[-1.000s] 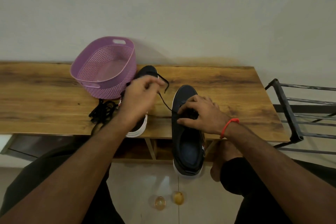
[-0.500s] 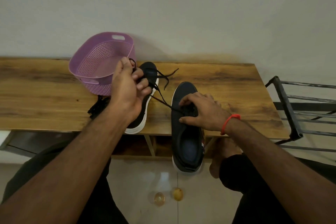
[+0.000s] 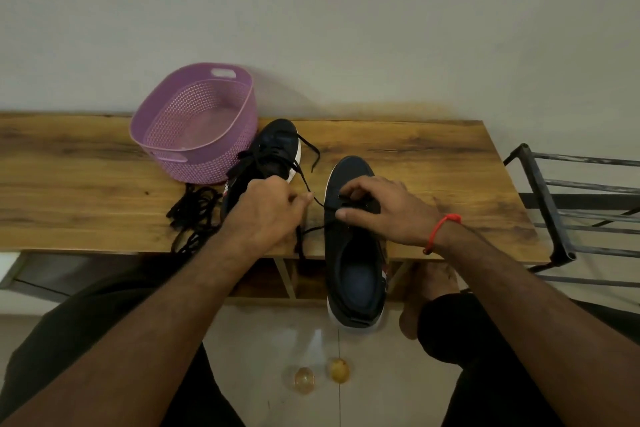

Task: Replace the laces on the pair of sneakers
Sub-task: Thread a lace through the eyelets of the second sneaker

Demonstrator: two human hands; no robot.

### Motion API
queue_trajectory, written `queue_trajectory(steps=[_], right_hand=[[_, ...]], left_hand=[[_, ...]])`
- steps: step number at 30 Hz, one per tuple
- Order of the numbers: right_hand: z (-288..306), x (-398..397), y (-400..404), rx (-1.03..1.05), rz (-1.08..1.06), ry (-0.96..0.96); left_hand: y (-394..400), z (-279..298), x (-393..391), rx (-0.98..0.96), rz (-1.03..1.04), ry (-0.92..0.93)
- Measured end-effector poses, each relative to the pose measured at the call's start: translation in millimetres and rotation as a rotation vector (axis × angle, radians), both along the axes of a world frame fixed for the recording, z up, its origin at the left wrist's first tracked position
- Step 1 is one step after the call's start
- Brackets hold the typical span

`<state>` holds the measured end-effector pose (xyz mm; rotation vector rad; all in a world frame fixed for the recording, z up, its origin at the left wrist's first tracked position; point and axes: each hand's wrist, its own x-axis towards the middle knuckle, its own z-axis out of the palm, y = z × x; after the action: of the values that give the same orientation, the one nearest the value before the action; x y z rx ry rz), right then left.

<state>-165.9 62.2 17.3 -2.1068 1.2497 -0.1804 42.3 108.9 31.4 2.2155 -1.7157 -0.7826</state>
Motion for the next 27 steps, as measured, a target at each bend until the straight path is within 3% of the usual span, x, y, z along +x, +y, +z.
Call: queue_trajectory(steps=[3,6,8,13,17,21,23,27], right_hand=[[4,-2,-1,0.025,-0.128,-0.237],[5,-6,-6,-0.011,-0.221,-0.286],[4,-7,-7,-0.031,-0.230,-0.280],[-2,-5,-6,-0.053,-0.222,-0.289],[-1,-1,-12,0.128,-0.337,-0.521],[0,0,-15,0.256,-0.251,-0.672],[-1,-1,-14,0.241,-0.212,-0.652],[-4,-5,-14,0.198,-0.229,-0.404]], left_hand=[[-11,-8,-10,-0.039,0.085,0.128],[-23,-19,-26,0.034,0.207,0.419],[-31,-30,-32,0.022,0.308,0.512],[-44,-36,-44,-0.276,0.486,0.866],[-44,-16,-55,-0.417,0.236,0.938],[-40,-6,-58,-0.460,0.062,0.995],[-42,-3,-55,-0.492,0.132,1.059],[-52,1,-36,-0.547,0.362,1.136]])
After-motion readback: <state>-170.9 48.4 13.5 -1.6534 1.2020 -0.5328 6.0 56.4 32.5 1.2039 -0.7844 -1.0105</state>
